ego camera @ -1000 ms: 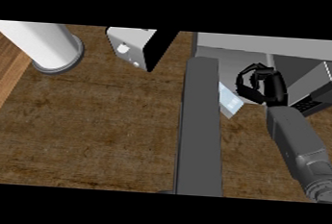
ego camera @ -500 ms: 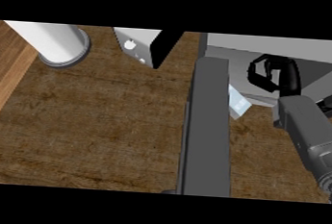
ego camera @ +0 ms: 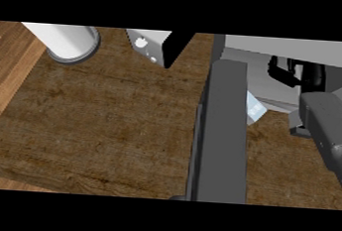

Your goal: Pick up the milk, place it into the microwave and close the microwave

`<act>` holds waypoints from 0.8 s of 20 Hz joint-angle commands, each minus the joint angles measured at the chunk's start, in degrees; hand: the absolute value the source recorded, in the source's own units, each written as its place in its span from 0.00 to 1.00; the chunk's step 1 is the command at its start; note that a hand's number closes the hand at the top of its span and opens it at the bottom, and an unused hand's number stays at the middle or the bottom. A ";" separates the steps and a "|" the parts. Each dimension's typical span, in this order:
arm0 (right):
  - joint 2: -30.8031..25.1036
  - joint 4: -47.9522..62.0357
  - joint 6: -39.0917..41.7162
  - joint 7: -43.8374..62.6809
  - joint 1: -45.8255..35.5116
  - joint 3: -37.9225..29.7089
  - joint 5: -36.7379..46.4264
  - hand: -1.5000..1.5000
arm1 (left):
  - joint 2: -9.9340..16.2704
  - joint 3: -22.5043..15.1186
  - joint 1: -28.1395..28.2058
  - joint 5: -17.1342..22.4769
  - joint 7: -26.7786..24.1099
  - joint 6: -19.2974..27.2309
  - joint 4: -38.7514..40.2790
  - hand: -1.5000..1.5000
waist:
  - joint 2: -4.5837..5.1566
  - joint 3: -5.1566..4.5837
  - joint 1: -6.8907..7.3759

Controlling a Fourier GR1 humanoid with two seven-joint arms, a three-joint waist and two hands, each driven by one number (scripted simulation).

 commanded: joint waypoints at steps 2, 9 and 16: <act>-1.33 0.33 -0.25 0.52 -0.68 -0.46 -0.15 1.00 | 0.58 -0.30 -1.20 -0.16 0.04 -0.05 0.93 0.00 | 0.44 0.06 0.79; -2.42 0.40 -1.49 0.94 -1.51 -1.26 -0.59 1.00 | 1.41 -0.70 -2.41 -0.57 0.22 -0.44 1.83 0.00 | 1.14 0.15 2.09; -5.03 0.64 0.24 0.82 -1.49 -1.29 -0.36 1.00 | 2.37 0.50 -3.98 -2.19 -0.23 0.03 2.58 0.00 | 1.64 0.23 2.31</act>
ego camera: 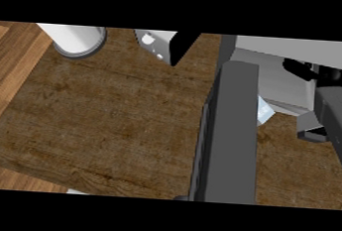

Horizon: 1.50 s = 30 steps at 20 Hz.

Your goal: Pick up the milk, place it into the microwave and close the microwave

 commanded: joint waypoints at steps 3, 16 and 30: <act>-0.36 -0.04 -0.66 -0.81 0.35 -0.68 -0.44 1.00 | 0.64 -0.02 -0.50 -1.60 -0.02 -1.08 1.36 0.00 | 0.41 0.03 0.31; 3.80 0.83 7.89 0.88 -4.32 -0.59 -0.77 0.00 | 1.52 -0.12 -3.24 -3.98 -0.61 -1.28 2.25 0.00 | -0.31 -0.12 1.47; 11.66 1.31 -4.14 8.72 -11.17 2.47 2.80 0.00 | 2.03 -2.26 -4.36 -5.56 0.58 -2.21 5.12 0.00 | -1.22 -0.43 0.86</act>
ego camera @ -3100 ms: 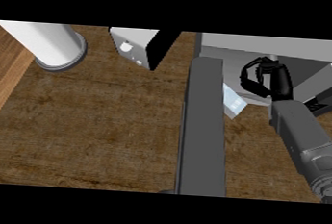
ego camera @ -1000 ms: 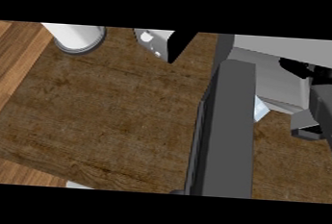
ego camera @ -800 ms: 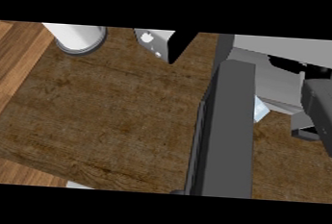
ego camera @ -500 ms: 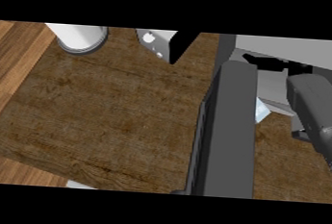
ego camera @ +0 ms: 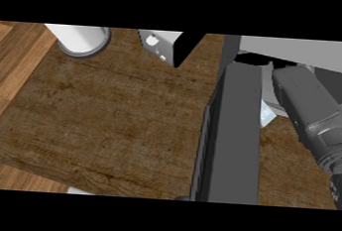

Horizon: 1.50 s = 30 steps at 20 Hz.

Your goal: Pick up the milk, place it into the microwave and close the microwave

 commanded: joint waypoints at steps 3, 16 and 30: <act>2.30 -1.12 -0.91 0.56 -2.84 -0.38 -0.18 0.00 | -0.49 -1.03 0.50 -1.14 -0.03 -1.51 1.56 0.00 | -0.34 -0.07 -0.49; 0.94 -2.10 -2.90 -3.15 0.76 -2.19 -0.88 0.00 | -7.25 -5.07 4.15 -7.20 -2.42 -5.43 1.23 0.00 | -1.85 -0.10 -4.54; 0.42 -3.27 22.94 -10.86 8.80 -7.20 -7.17 0.00 | -11.00 -13.57 7.65 -11.49 -4.40 -16.20 5.76 0.00 | -3.81 -0.13 -9.22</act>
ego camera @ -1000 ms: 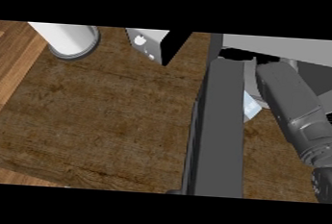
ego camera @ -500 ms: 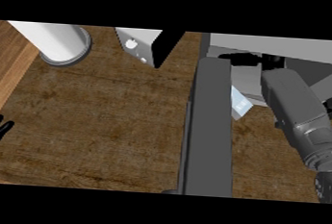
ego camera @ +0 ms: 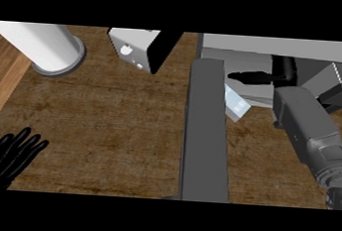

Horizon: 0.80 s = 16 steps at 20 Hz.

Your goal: Pick up the milk, place it into the microwave and close the microwave

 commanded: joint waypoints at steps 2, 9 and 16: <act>2.33 -0.49 8.72 -2.24 2.22 -1.73 -2.49 0.00 | -1.25 -5.06 -0.82 -3.67 -0.15 -4.03 3.49 0.00 | -0.58 -0.08 -1.52; 7.67 -2.55 17.02 -7.35 11.34 -2.46 -5.35 0.00 | -1.30 -7.02 -1.11 -13.60 -5.61 -4.98 6.17 0.00 | -1.87 -0.21 -3.91; 11.30 -6.58 19.14 -9.91 21.45 1.88 -3.51 0.00 | -1.31 -14.81 -5.24 -25.00 -13.79 0.77 10.49 0.00 | -2.41 -0.32 -5.54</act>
